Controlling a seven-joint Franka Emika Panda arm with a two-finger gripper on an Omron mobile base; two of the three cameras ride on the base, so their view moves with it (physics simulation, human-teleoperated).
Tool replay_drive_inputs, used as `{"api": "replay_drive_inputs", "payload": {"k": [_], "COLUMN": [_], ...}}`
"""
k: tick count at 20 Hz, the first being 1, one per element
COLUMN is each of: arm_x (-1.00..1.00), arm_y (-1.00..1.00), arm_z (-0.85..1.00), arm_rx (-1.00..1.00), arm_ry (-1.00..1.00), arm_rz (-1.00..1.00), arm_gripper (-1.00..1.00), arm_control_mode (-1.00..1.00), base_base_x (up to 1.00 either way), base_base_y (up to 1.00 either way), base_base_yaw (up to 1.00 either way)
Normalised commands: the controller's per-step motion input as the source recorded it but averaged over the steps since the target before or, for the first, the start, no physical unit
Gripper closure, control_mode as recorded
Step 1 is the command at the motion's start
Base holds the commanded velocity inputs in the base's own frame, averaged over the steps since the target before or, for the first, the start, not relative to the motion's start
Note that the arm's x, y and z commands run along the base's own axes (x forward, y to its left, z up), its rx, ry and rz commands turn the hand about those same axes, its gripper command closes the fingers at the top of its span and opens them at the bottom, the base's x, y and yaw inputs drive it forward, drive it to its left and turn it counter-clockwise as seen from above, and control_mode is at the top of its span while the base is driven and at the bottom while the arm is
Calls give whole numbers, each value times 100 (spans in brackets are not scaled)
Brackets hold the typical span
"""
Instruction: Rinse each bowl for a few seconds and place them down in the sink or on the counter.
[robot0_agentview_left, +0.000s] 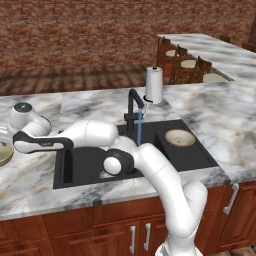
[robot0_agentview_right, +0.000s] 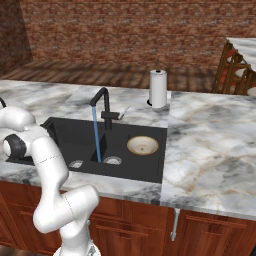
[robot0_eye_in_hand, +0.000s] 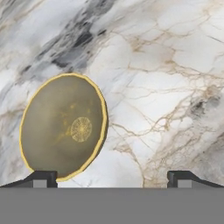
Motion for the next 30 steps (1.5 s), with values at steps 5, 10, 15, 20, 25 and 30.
{"api": "replay_drive_inputs", "payload": {"k": [5,10,15,20,25,30], "arm_x": [8,10,11,15,15,14], "arm_y": [6,13,12,17,18,21], "arm_z": [-11,-11,-5,0,-3,-6], "arm_rx": [0,0,0,0,0,0], "arm_ry": [0,0,0,0,0,0], "arm_rz": [0,0,0,0,0,0], "arm_gripper": [-100,-100,-100,-100,-100,-100], "arm_control_mode": [-100,-100,-100,-100,-100,-100], "base_base_x": [0,0,0,0,0,0], "base_base_y": [0,0,0,0,0,0], "base_base_yaw": [0,0,0,0,0,0]}}
